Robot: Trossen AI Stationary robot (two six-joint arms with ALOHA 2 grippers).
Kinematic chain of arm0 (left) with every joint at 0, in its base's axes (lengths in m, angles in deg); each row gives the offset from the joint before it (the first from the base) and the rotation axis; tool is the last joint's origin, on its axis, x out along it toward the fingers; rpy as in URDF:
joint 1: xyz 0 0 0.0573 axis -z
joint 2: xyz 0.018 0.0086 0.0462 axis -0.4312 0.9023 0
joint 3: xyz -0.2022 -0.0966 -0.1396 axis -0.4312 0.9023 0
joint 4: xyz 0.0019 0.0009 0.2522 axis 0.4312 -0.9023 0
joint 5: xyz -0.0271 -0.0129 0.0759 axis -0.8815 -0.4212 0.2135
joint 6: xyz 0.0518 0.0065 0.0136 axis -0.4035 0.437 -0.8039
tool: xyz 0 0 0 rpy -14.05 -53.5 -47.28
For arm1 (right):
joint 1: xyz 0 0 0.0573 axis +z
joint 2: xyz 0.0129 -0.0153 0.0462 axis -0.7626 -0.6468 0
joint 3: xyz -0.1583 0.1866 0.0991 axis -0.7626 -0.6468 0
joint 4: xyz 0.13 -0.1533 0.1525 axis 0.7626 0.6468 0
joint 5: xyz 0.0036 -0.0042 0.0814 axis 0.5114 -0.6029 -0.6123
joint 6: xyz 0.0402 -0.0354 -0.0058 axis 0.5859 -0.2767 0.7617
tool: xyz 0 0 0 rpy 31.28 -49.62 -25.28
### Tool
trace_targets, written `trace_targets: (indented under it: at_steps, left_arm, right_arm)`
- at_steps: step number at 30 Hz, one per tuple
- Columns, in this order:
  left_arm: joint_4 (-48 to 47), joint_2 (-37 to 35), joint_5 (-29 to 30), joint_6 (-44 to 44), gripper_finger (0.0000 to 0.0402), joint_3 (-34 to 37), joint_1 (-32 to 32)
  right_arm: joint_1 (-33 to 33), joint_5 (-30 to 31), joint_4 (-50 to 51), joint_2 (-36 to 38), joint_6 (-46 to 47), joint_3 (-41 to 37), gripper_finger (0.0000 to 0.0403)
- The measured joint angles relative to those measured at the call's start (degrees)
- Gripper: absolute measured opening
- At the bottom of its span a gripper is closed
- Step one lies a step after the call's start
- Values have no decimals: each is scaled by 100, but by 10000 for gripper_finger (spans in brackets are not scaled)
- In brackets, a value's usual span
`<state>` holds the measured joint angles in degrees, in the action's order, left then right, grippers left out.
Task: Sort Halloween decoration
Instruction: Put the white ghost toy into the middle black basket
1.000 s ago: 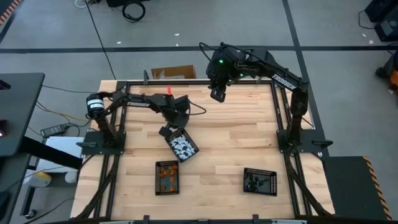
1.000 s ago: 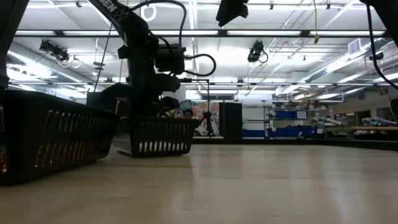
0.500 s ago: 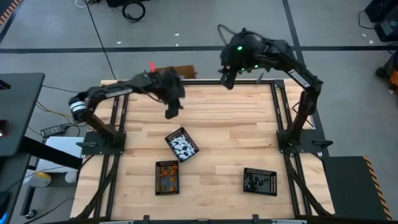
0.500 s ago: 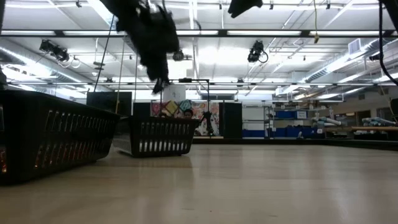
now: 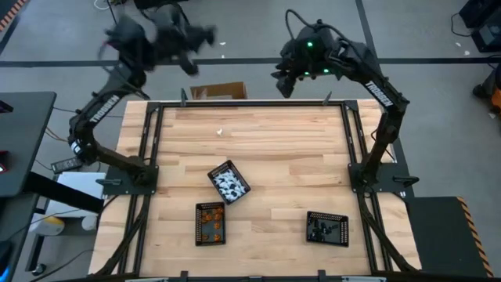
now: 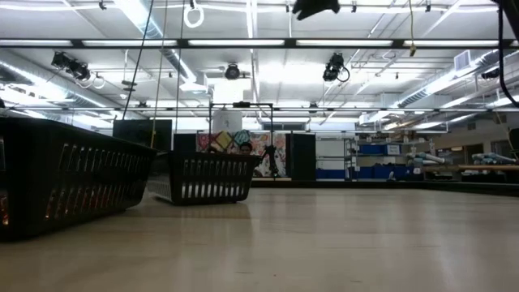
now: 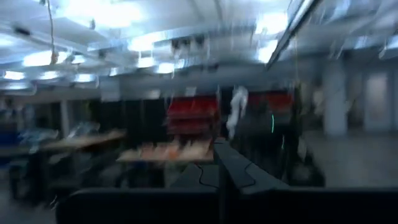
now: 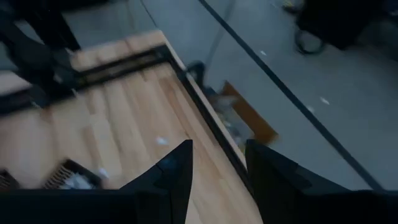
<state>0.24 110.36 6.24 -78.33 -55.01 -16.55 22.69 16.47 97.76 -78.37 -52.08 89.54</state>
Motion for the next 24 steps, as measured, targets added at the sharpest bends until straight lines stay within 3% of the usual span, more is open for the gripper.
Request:
trace_targets:
  at_steps: [6,10,18,24]
  left_arm:
    - [152,731,-853,1082,0,-1785,-205]
    - [128,983,-1143,1437,0,-2557,-222]
    - [96,1013,-1478,1922,0,-2775,-286]
    - [295,1008,-1940,2449,0,-2775,-286]
  right_arm:
    - [241,-507,-648,-407,197,0,153]
    - [408,-693,-819,-732,197,-2,153]
    - [602,-1208,-1582,-1425,332,-2,153]
    - [668,-2049,-2717,-1931,1047,-2,153]
